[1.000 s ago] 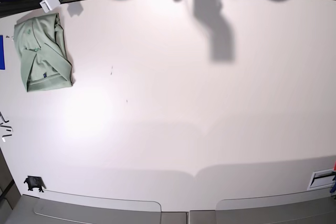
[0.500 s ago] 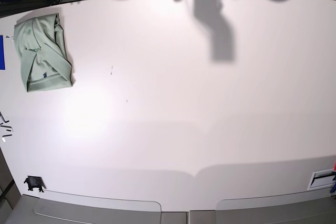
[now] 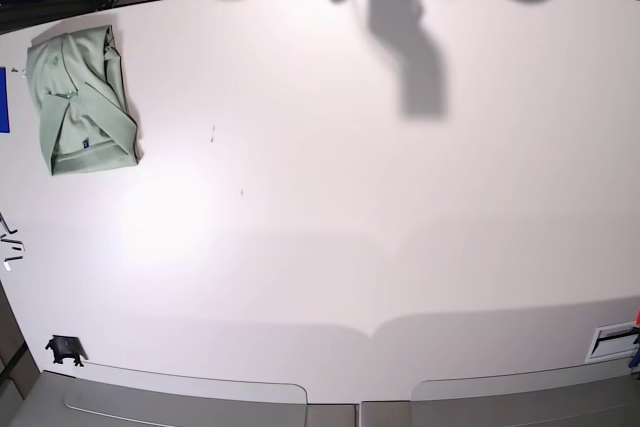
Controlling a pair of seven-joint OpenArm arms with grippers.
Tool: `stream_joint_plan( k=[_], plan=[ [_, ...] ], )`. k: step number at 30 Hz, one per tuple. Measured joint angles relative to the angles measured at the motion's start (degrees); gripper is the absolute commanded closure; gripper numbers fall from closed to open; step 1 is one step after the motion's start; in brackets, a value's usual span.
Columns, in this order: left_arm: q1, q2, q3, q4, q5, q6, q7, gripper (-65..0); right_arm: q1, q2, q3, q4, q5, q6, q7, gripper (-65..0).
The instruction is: Fold the T-shirt properly
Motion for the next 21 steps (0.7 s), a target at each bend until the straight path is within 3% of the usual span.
stream_joint_plan(
  k=[2, 5, 8, 10, 13, 21],
  plan=[
    [-4.0, -1.0, 5.7, -8.7, 4.1, 0.5, -3.4, 0.0, 1.2, 2.1, -8.5, -6.6, -7.6, -0.6, 7.1, 0.0],
    [-12.1, -0.9, 12.9, -20.8, 8.1, 0.2, -12.0, 0.0, 6.6, 4.6, -20.2, -18.8, -17.9, -5.7, 12.1, 0.0],
    [-21.2, 0.0, 19.9, -31.5, 11.9, 0.4, -19.7, 0.0, 15.7, 4.9, -29.2, -32.6, -22.0, -9.7, 14.3, 0.0],
    [-26.5, 0.9, 23.7, -37.9, 14.4, 1.9, -22.9, -2.0, 22.6, 4.3, -34.7, -41.8, -21.9, -10.3, 17.5, 0.0],
    [-33.5, 3.1, 27.6, -45.7, 17.2, 7.4, -25.5, -4.0, 32.2, 2.3, -42.1, -54.2, -21.9, -11.0, 22.8, 0.0],
    [-45.4, 7.8, 30.5, -54.0, 25.1, 17.1, -33.5, -4.0, 48.9, -7.8, -54.4, -72.0, -21.6, -12.4, 26.5, 0.0]
  ],
)
